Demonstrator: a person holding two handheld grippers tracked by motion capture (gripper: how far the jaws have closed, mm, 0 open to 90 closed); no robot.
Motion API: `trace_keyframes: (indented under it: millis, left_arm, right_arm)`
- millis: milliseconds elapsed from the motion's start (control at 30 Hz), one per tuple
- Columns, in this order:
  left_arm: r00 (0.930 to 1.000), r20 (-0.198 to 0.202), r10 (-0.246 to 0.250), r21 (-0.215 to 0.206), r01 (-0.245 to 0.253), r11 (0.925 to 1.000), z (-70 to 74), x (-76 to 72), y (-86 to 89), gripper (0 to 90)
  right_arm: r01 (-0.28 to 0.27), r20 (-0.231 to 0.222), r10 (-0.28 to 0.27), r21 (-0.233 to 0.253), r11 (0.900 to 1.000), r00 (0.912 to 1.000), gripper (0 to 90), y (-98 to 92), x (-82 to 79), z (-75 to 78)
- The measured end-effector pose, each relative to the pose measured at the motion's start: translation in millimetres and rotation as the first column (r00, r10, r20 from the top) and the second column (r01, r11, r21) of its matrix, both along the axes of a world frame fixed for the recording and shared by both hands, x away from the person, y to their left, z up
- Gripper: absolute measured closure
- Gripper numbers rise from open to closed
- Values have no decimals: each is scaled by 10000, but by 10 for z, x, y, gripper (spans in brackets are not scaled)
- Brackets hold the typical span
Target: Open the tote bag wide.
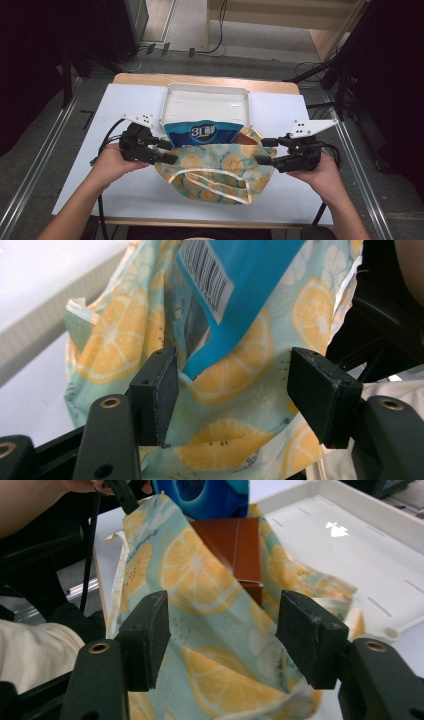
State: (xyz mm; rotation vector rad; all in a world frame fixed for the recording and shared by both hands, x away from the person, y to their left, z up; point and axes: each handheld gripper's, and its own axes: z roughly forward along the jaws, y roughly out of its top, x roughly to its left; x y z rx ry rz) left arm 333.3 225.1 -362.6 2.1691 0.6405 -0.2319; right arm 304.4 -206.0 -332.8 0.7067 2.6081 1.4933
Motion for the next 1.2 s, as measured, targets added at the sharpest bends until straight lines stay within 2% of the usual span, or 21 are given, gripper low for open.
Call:
trace_keyframes:
  millis: [100, 267, 367, 500, 633, 733, 767, 867, 967, 1067, 1200]
  left_arm:
    - [10000, -18, 9, 57, -9, 10000, -43, -7, -13, 412]
    - [9998, 53, 172, 175, -173, 9997, -102, -11, -5, 530]
    - [9994, 103, 324, 259, -326, 9991, -115, -22, 5, 590]
    - [9987, 125, 486, 463, -492, 9977, -107, -50, 24, 719]
    - [9979, 339, 549, 354, -561, 9978, -82, -88, 75, 790]
    - [9983, 202, 544, 136, -546, 9984, -64, -105, 119, 853]
    - [9984, 267, 502, 125, -506, 9986, -42, -123, 136, 861]
    - [9979, 490, 429, 19, -430, 9991, 29, -190, 164, 861]
    - [9984, 509, 232, -14, -232, 9997, 59, -258, 175, 862]
    - [9989, 463, 107, 113, -112, 9999, 29, -306, 172, 863]
    - [9995, 322, 61, 79, -63, 9999, -38, -357, 174, 863]
  right_arm:
    - [-22, -117, 20, -114, 9999, 9999, 450, 34, -1, -42]
    - [34, -279, -39, -184, 9998, 9996, 570, 55, 1, -105]
    - [152, -352, -161, -267, 9995, 9992, 694, 47, -3, -118]
    - [122, -531, -145, -429, 9990, 9985, 892, 51, -26, -120]
    - [-25, -400, 3, -556, 9984, 9992, 900, 66, -65, -112]
    - [-1, -291, -14, -495, 9988, 9996, 900, 53, -96, -104]
    - [-2, -209, -7, -458, 9990, 9998, 900, 44, -119, -99]
    - [-11, -182, 3, -459, 9989, 9998, 900, 35, -157, -90]
    - [-100, -158, 92, -508, 9987, 9998, 900, 27, -222, -86]
    - [-196, -90, 191, -646, 9977, 9998, 900, 34, -279, -112]
    - [-226, -15, 225, -542, 9983, 9997, 900, 26, -318, -216]
